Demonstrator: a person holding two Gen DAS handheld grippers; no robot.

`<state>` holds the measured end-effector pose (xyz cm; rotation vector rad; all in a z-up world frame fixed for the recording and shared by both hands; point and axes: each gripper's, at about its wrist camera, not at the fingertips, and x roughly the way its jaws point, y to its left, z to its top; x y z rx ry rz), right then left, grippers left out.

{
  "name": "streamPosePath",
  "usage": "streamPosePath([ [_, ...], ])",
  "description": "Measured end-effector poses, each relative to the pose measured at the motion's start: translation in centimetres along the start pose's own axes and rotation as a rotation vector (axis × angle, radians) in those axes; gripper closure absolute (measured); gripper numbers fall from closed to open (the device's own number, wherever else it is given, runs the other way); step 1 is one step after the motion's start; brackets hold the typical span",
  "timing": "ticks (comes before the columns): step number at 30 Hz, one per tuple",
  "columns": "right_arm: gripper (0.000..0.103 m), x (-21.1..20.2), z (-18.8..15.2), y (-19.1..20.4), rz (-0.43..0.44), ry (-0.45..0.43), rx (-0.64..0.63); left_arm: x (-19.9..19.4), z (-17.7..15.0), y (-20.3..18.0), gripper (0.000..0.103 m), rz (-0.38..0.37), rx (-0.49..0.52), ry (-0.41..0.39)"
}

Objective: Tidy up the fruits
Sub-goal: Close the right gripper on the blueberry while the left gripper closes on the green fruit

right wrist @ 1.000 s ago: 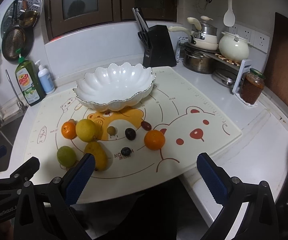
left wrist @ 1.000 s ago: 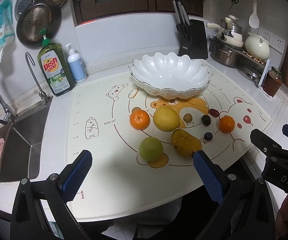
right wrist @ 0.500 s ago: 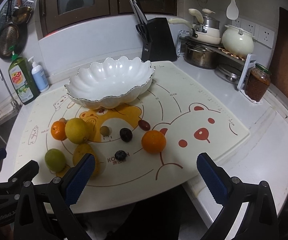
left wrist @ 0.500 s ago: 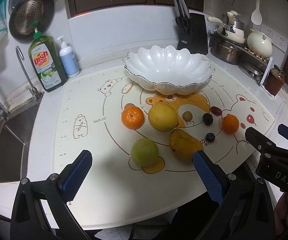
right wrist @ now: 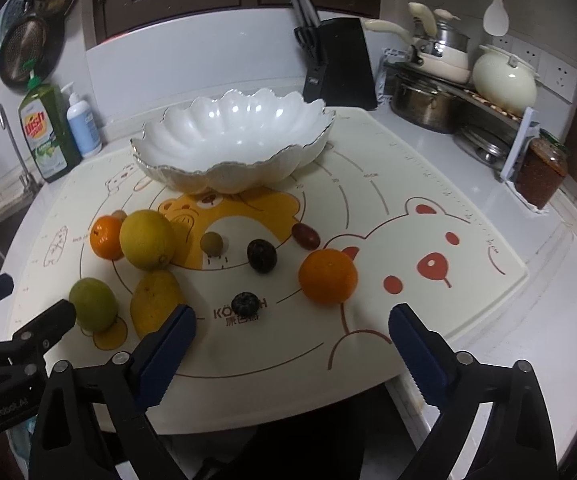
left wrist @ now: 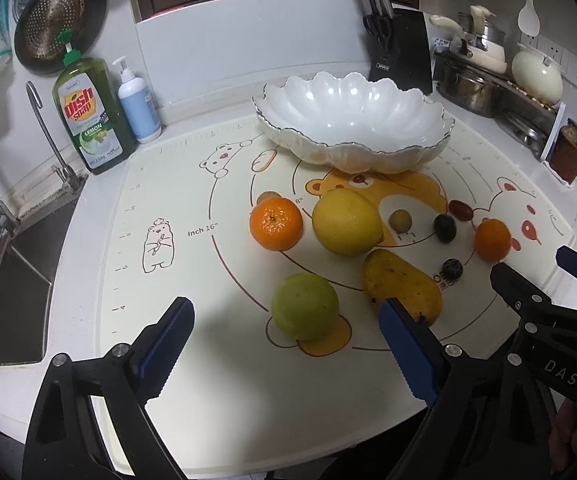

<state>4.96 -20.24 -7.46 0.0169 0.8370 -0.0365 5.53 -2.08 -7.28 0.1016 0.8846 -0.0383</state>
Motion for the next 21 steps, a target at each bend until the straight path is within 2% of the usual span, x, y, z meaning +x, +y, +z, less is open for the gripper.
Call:
streamPosePath([
  [6, 0.022, 1.5, 0.0, 0.2, 0.044, 0.018, -0.016, 1.7, -0.2, -0.3, 0.021, -0.004, 0.007, 0.028],
  [18, 0.046, 3.9, 0.3, 1.1, 0.094, 0.052, -0.075, 4.0, -0.4, -0.5, 0.024, -0.003, 0.013, 0.051],
  [21, 0.047, 4.4, 0.3, 1.2, 0.108, 0.063, -0.074, 4.4, -0.4, -0.5, 0.026, -0.005, 0.013, 0.054],
])
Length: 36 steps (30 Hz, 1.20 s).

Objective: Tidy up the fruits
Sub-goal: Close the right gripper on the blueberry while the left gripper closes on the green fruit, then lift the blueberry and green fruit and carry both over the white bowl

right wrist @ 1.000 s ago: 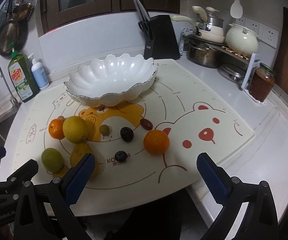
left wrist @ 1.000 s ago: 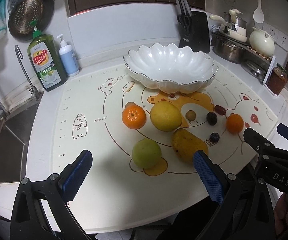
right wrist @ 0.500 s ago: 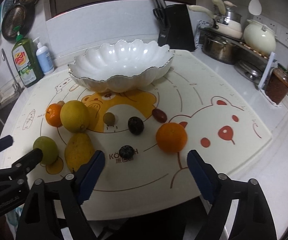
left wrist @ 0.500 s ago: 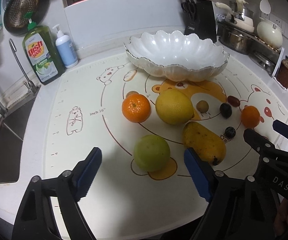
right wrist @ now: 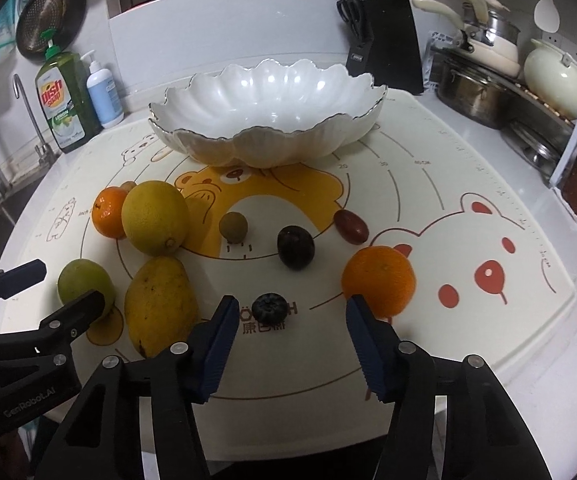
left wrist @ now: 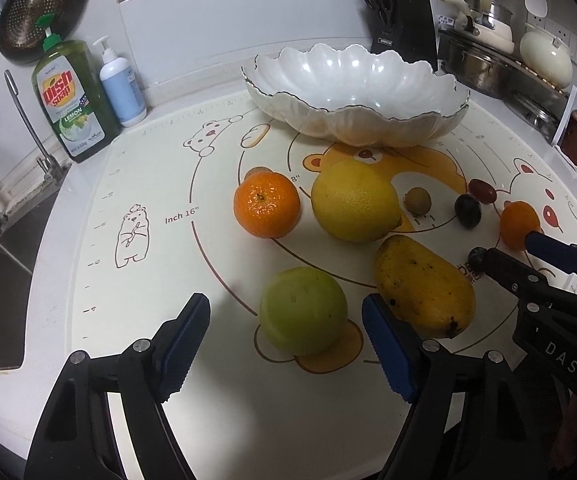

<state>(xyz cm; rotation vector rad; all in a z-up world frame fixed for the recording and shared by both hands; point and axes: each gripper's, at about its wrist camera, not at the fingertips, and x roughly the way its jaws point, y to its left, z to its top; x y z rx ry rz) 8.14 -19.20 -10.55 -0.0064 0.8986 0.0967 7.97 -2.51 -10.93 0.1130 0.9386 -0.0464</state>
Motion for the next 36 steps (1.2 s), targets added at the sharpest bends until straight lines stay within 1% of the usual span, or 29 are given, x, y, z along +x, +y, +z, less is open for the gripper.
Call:
streamPosePath([
  [4, 0.047, 0.6, -0.1, 0.1, 0.006, 0.009, -0.006, 0.8, -0.1, 0.1, 0.030, -0.019, -0.005, 0.020],
  [6, 0.050, 1.0, -0.1, 0.1, 0.010, 0.019, -0.009, 1.2, -0.1, 0.0, 0.034, -0.028, -0.002, 0.032],
  [10, 0.053, 1.6, -0.1, 0.1, 0.014, 0.030, -0.012, 1.8, -0.1, -0.2, 0.037, -0.035, 0.000, 0.039],
  [12, 0.056, 1.9, 0.0, 0.1, 0.016, 0.036, -0.013, 2.0, 0.0, -0.2, 0.041, -0.041, -0.004, 0.041],
  [14, 0.059, 2.1, 0.0, 0.1, 0.016, 0.039, -0.016, 2.2, 0.0, -0.2, 0.041, -0.044, -0.004, 0.044],
  [18, 0.064, 2.5, 0.1, 0.3, 0.022, 0.049, -0.020, 2.6, 0.0, -0.1, 0.046, -0.057, -0.007, 0.057],
  [22, 0.065, 2.6, 0.0, 0.5, 0.020, 0.047, -0.033, 2.9, 0.0, -0.1, 0.049, -0.064, -0.010, 0.058],
  [25, 0.069, 2.5, 0.0, 0.7, 0.022, 0.042, -0.040, 2.9, 0.0, -0.1, 0.053, -0.068, -0.011, 0.054],
  [27, 0.077, 2.5, -0.1, 0.8, 0.030, 0.041, -0.049, 2.9, 0.0, -0.1, 0.055, -0.065, -0.009, 0.051],
  [29, 0.079, 2.4, -0.1, 1.0, 0.037, 0.042, -0.052, 2.8, 0.0, 0.0, 0.055, -0.068, -0.010, 0.052],
  [36, 0.080, 2.0, -0.2, 0.8, 0.029, 0.037, -0.031, 2.3, -0.3, 0.1, 0.055, -0.084, -0.014, 0.048],
])
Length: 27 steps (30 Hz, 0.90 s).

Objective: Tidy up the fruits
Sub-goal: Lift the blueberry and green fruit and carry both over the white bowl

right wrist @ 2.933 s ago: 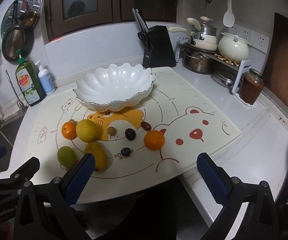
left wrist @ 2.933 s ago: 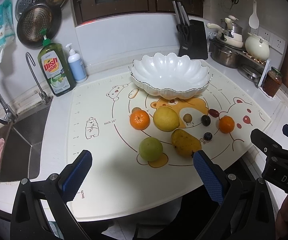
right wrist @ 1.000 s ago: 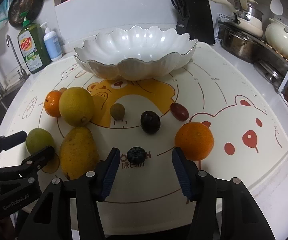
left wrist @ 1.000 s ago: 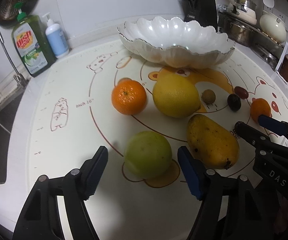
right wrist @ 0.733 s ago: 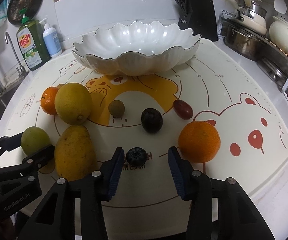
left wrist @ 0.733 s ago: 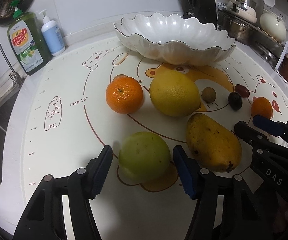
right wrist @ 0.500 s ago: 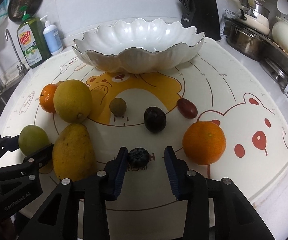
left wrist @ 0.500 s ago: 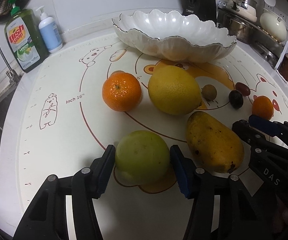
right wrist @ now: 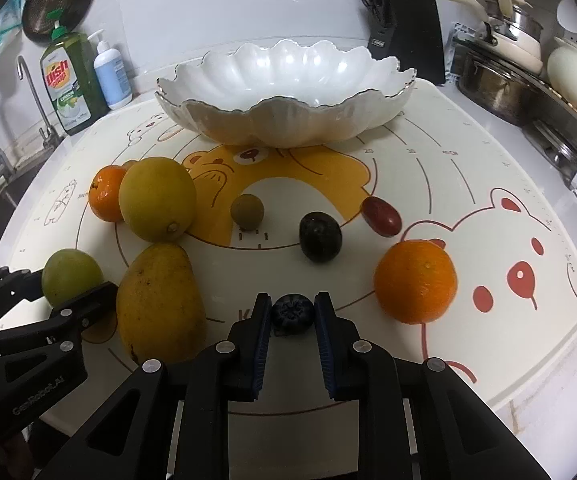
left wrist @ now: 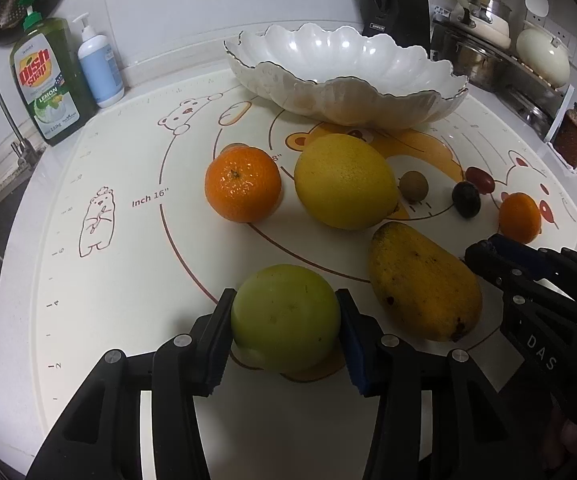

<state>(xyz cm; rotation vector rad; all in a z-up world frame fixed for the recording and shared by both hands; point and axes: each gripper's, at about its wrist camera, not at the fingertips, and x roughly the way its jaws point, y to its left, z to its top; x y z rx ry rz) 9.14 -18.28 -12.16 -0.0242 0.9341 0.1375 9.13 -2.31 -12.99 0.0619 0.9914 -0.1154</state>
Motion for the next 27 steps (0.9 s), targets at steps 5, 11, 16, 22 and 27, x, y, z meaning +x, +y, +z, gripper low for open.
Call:
streamPosePath([
  [5, 0.080, -0.9, 0.0, -0.3, 0.005, -0.013, 0.011, -1.0, -0.1, -0.4, 0.055, -0.010, 0.007, -0.019],
  [11, 0.080, -2.2, 0.2, -0.4, 0.005, -0.034, 0.019, -2.2, 0.0, -0.5, 0.055, -0.010, 0.015, -0.044],
  [16, 0.080, -3.2, 0.3, -0.3, 0.013, -0.050, 0.025, -3.3, 0.3, -0.6, 0.055, -0.022, 0.020, -0.063],
  [22, 0.080, -4.5, 0.9, -0.6, 0.007, -0.078, 0.030, -4.4, 1.2, -0.9, 0.055, -0.041, 0.031, -0.091],
  [27, 0.080, -5.5, 2.2, -1.0, 0.001, -0.110, 0.039, -5.2, 2.6, -1.1, 0.055, -0.060, 0.033, -0.117],
])
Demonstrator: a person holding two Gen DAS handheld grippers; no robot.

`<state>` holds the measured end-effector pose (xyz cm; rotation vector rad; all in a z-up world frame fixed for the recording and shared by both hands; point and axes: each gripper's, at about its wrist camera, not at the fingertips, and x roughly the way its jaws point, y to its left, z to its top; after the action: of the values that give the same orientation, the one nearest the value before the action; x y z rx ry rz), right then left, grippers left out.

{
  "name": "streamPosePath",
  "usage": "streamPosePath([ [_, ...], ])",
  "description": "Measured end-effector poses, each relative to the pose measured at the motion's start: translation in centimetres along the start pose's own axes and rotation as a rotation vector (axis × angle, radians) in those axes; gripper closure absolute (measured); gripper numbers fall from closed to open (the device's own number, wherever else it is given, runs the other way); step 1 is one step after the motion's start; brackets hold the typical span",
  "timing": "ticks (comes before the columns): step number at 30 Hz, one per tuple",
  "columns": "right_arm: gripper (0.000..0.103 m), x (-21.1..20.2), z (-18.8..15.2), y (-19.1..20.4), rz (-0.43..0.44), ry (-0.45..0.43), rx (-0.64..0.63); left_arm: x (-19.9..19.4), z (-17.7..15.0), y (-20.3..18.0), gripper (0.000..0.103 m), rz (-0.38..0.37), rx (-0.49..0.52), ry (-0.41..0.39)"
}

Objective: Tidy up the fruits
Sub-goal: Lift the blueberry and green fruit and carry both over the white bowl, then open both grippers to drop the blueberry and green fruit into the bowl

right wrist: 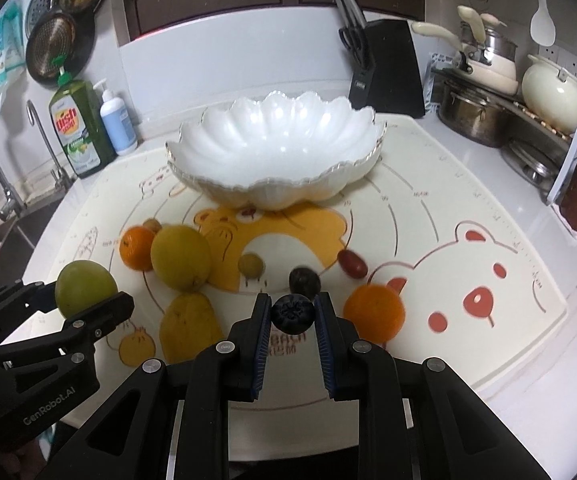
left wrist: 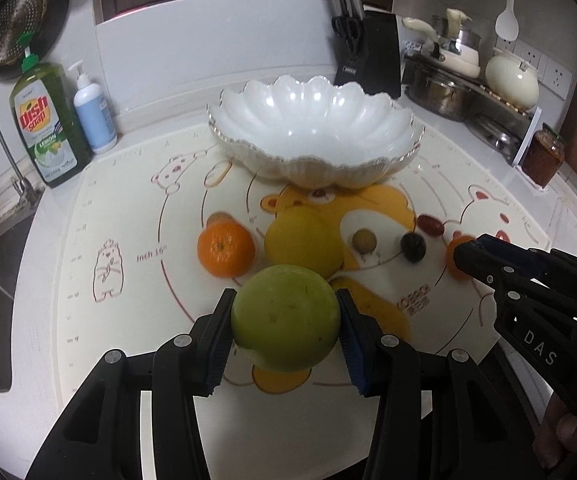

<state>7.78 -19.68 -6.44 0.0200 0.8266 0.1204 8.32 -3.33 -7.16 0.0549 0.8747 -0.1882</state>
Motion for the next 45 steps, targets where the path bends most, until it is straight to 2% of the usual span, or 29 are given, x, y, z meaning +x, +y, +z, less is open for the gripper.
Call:
streamPosePath([
  [15, 0.080, -1.6, 6.3, -0.6, -0.011, -0.127, 0.006, -1.2, 6.4, 0.4, 0.055, 0.015, 0.040, -0.101],
  [21, 0.080, -1.3, 8.7, -1.0, -0.023, -0.155, 0.012, -0.6, 9.4, 0.5, 0.055, -0.016, 0.054, -0.126],
  [32, 0.080, 2.7, 12.4, -1.8, -0.038, -0.117, 0.019, 3.1, 13.3, 1.0, 0.055, -0.010, 0.070, -0.125],
  [38, 0.080, 5.2, 13.3, -1.6, -0.033, -0.082, 0.009, 6.0, 14.8, 1.8, 0.055, 0.000, 0.072, -0.110],
  [45, 0.080, 8.5, 13.4, -1.5, -0.025, -0.020, 0.012, 9.8, 15.0, 2.5, 0.055, -0.001, 0.056, -0.030],
])
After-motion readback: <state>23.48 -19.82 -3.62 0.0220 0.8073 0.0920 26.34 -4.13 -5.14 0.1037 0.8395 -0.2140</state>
